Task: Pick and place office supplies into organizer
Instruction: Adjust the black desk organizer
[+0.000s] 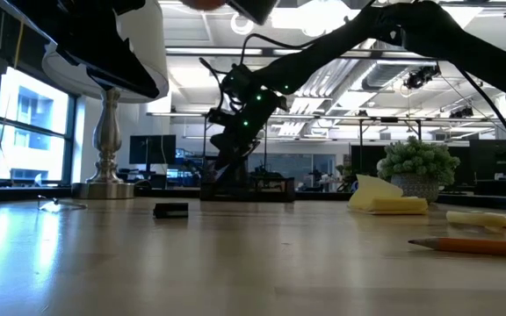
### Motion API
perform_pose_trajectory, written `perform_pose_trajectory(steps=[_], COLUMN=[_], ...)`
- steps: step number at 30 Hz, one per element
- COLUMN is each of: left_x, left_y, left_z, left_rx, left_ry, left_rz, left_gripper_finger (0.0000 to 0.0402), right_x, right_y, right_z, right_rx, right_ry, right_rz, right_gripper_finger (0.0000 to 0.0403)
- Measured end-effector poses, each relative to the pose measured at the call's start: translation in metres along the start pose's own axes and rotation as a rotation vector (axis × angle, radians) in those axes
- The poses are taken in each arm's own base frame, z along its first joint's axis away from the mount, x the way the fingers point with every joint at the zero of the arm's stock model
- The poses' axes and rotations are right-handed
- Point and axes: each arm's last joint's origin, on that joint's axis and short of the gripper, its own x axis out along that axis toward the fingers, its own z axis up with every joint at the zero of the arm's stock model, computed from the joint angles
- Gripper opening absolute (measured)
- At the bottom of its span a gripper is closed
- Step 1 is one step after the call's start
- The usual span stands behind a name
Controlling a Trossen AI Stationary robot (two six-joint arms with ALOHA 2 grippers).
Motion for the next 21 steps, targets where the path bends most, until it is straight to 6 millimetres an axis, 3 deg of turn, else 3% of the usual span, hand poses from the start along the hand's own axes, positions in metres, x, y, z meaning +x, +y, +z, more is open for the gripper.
perform_pose_trajectory(steps=[15, 21], left_x=[0.000, 0.000], left_y=[0.000, 0.000], left_z=[0.000, 0.000], left_rx=[-0.004, -0.004], left_ry=[0.000, -0.001], left_rz=[0.000, 0.000], left_gripper_finger=[0.0097, 0.0097], right_x=[0.000, -0.014], right_y=[-0.005, 0.000], right_z=[-0.002, -0.001], right_rx=[0.022, 0.015], right_ry=[-0.011, 0.052], right_rz=[0.043, 0.102], right_gripper_finger=[0.0000, 0.0000])
